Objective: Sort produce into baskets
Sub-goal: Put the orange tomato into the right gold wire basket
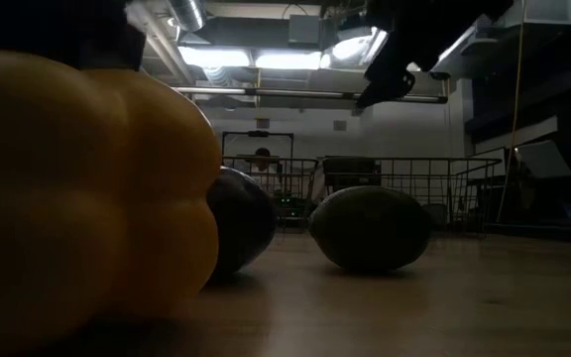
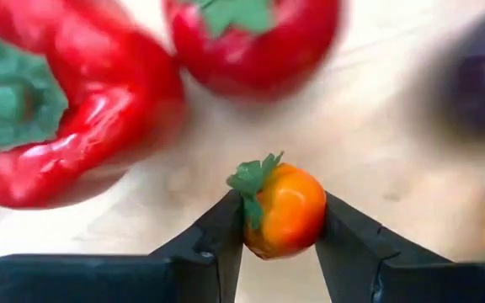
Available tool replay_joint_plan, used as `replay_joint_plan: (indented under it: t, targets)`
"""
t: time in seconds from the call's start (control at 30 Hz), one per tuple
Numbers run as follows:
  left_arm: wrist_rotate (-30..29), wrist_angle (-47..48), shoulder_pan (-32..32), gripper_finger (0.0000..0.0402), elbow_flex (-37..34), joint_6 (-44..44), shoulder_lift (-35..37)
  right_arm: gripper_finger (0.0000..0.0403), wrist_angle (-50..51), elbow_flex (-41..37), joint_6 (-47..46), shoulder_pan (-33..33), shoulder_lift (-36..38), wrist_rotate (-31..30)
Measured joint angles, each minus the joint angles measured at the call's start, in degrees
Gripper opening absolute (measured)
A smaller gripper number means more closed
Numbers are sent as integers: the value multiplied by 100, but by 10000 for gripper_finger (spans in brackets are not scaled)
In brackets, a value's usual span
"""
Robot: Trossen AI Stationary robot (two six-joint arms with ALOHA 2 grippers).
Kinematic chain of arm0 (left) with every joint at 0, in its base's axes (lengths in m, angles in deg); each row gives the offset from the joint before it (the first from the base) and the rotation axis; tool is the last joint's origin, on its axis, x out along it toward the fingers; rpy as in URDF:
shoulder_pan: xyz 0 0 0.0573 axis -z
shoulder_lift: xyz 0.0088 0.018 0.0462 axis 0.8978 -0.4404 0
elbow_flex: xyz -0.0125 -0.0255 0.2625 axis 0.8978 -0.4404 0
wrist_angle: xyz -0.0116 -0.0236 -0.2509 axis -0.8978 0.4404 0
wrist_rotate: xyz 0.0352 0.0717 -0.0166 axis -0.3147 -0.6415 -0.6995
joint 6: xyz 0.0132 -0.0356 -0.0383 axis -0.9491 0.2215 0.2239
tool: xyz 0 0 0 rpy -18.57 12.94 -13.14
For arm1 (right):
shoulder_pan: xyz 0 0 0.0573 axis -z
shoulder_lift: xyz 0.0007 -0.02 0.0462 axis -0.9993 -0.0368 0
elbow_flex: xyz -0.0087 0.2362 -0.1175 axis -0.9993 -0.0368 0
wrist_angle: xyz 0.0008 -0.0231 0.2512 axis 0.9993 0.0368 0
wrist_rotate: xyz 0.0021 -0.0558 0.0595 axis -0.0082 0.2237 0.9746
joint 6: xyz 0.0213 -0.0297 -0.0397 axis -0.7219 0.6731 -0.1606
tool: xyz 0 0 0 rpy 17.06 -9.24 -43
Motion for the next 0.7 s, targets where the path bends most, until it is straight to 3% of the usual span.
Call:
replay_joint_plan:
  t: [0.23,0.43,0.7]
  targets:
    - [-71,-10,-266,124,310,-708,585,374,187,0,55,0,492,0]
    - [-318,-177,-903,125,491,-1876,866,374,418,0,53,0,877,0]
    - [-341,-1970,-2142,125,514,-4378,873,374,943,0,45,-2,1142,-2]
